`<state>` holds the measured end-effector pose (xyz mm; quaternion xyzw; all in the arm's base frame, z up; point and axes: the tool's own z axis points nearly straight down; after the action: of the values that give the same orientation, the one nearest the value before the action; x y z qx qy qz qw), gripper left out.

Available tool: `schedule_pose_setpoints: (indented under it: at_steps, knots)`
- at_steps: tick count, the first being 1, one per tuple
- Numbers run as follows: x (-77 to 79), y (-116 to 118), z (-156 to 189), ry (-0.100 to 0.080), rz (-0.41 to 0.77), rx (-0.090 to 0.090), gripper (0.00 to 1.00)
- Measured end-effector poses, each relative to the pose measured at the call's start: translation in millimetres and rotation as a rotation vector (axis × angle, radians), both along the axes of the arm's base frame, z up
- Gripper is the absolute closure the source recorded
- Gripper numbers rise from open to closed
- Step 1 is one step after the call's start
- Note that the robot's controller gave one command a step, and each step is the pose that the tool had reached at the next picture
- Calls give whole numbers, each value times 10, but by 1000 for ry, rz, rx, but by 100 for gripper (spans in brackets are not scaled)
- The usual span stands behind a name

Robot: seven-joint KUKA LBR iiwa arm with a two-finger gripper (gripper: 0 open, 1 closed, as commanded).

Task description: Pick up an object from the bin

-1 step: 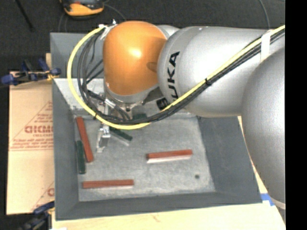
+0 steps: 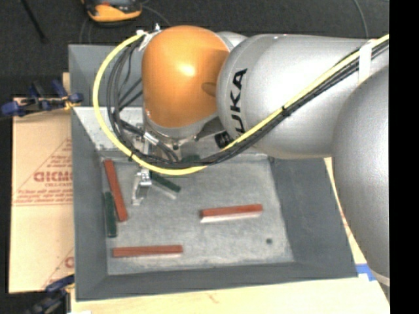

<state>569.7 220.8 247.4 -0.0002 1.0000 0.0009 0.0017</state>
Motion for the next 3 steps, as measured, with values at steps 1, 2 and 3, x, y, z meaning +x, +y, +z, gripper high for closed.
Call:
schedule_pose_setpoints:
  at_steps: [1, 2, 3]
  knots:
    - [-153, -236, -482, -5, -38, 2, 0]
    - [-537, -519, -1577, 3, -41, 0, 100]
    - [-533, -518, -1573, 2, -42, 0, 100]
